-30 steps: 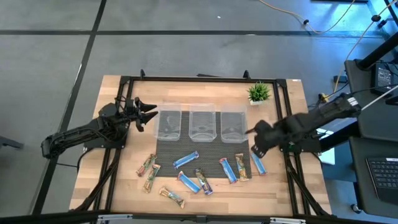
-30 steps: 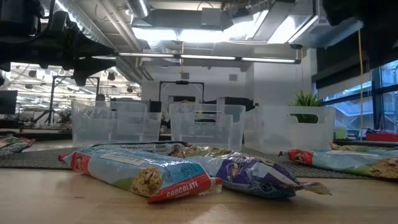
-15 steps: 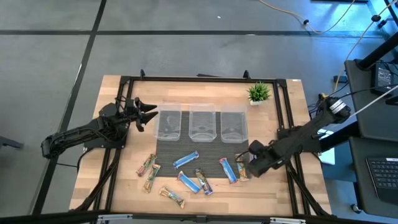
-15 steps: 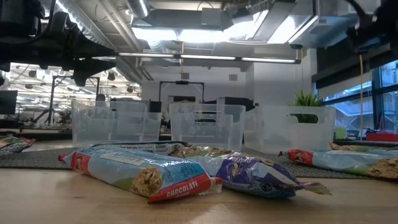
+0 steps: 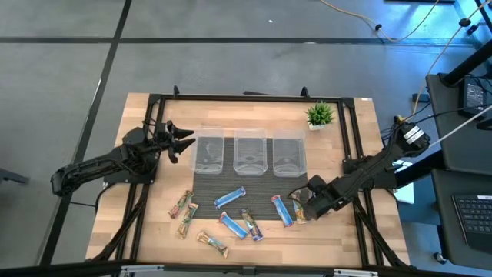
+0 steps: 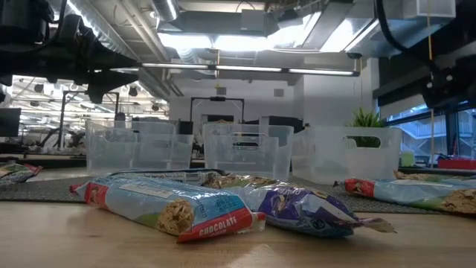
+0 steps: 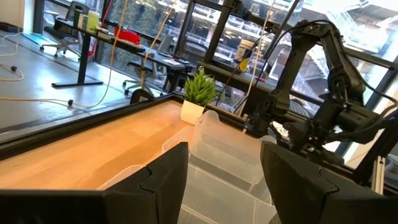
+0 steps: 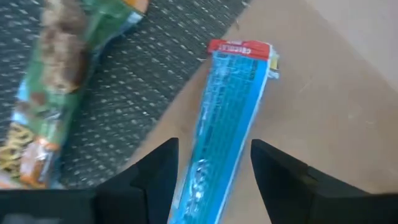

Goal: Pick and place Granola Bars by type
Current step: Put the red granola bar into the middle transparent bin, then put the yellow granola bar into the right transparent bin

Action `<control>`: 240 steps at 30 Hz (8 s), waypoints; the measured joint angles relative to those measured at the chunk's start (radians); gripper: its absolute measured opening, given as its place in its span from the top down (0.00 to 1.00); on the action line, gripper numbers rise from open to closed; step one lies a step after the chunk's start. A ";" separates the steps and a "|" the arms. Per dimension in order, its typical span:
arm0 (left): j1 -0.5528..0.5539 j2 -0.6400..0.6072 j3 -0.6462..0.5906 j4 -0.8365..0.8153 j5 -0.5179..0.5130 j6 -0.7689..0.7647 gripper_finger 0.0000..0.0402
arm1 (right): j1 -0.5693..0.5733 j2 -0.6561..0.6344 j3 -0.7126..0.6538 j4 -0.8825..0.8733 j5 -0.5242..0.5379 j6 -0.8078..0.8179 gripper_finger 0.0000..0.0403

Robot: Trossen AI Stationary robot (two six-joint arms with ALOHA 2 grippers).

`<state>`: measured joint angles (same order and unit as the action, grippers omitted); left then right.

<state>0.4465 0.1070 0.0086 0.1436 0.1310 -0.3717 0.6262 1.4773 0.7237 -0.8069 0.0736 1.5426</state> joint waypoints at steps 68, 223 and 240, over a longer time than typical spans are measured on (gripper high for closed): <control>0.000 0.000 0.000 -0.043 -0.007 0.000 0.52 | -0.623 0.037 0.491 0.368 0.106 -1.081 0.86; -0.192 0.366 0.377 -0.096 -0.081 0.273 0.54 | -0.475 0.195 0.745 -0.457 0.602 -0.590 0.83; -0.471 0.861 0.734 -0.487 -0.390 0.307 0.54 | -0.591 0.195 0.397 -0.015 0.374 -0.658 0.82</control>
<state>-0.0243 0.9685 0.7426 -0.3435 -0.2589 -0.0648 0.0348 1.6722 1.1204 -0.8215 0.4473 0.8846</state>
